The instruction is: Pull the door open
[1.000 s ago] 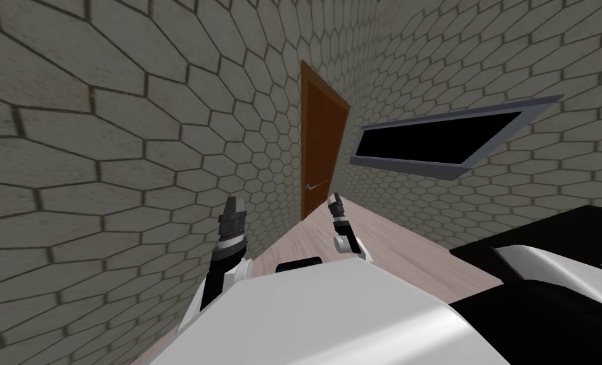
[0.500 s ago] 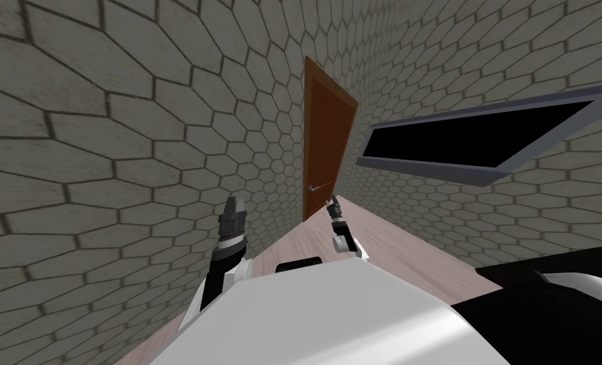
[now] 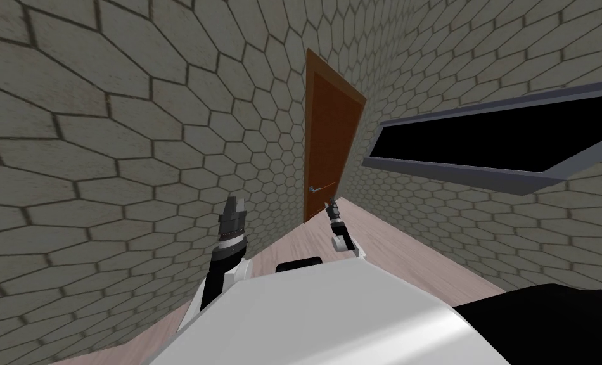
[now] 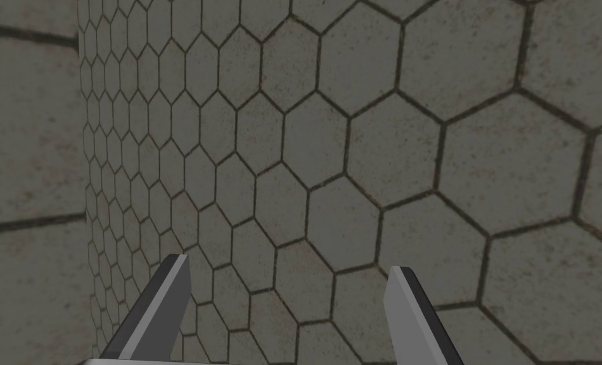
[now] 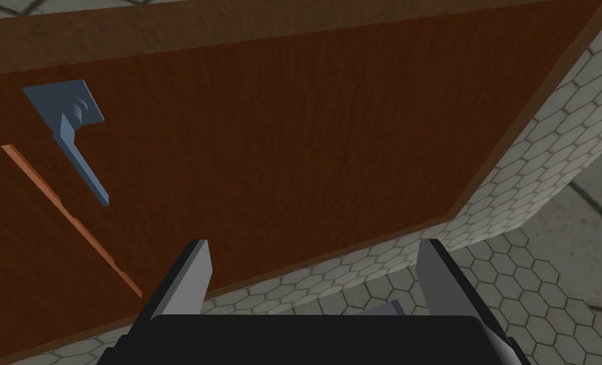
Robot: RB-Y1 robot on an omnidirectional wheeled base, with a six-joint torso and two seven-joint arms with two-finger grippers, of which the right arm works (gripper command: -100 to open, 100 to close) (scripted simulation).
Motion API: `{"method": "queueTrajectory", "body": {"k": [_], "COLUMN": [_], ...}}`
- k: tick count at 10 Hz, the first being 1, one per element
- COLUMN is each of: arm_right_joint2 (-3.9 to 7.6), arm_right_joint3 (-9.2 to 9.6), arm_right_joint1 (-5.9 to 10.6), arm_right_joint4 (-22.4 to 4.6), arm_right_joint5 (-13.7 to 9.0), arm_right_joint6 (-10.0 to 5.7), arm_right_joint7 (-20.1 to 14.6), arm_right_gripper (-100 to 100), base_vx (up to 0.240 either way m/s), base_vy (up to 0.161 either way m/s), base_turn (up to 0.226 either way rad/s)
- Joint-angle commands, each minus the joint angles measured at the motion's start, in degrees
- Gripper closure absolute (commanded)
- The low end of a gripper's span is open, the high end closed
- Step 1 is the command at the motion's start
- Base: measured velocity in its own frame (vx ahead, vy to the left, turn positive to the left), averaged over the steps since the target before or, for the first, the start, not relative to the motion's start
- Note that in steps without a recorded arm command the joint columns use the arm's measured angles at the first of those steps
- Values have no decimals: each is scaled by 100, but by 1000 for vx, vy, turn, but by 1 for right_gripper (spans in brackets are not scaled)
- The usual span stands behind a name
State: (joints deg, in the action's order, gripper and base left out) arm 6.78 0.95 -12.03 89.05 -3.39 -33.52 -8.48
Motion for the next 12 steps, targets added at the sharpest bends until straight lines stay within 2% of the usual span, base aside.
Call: {"method": "queueTrajectory", "body": {"k": [1, 2, 3, 4, 5, 7, 8, 9, 12], "arm_right_joint2": [32, 62, 62, 89, 89, 144, 171, 171, 246], "arm_right_joint3": [13, 21, 21, 29, 29, 44, 52, 52, 74], "arm_right_joint1": [88, 172, 172, 256, 256, 423, 507, 507, 751], "arm_right_joint4": [-286, -444, -524, -732, -750, -1192, -1358, -1425, -2006], "arm_right_joint5": [-19, -36, -36, -53, -53, -87, -104, -104, -154], "arm_right_joint6": [-95, -156, -156, -218, -218, -340, -402, -402, -581], "arm_right_joint7": [0, -1, -1, -1, -1, -3, -3, -3, -5], "arm_right_gripper": [-100, -100, -100, -100, -100, -100, -100, -100, -100], "base_vx": [24, 34, 30, 29, 28, 35, 37, 28, 35], "base_vy": [-68, -98, -69, -68, -65, -79, -121, -99, -89], "base_turn": [142, 195, 78, 110, 67, 156, 196, 75, 156]}}
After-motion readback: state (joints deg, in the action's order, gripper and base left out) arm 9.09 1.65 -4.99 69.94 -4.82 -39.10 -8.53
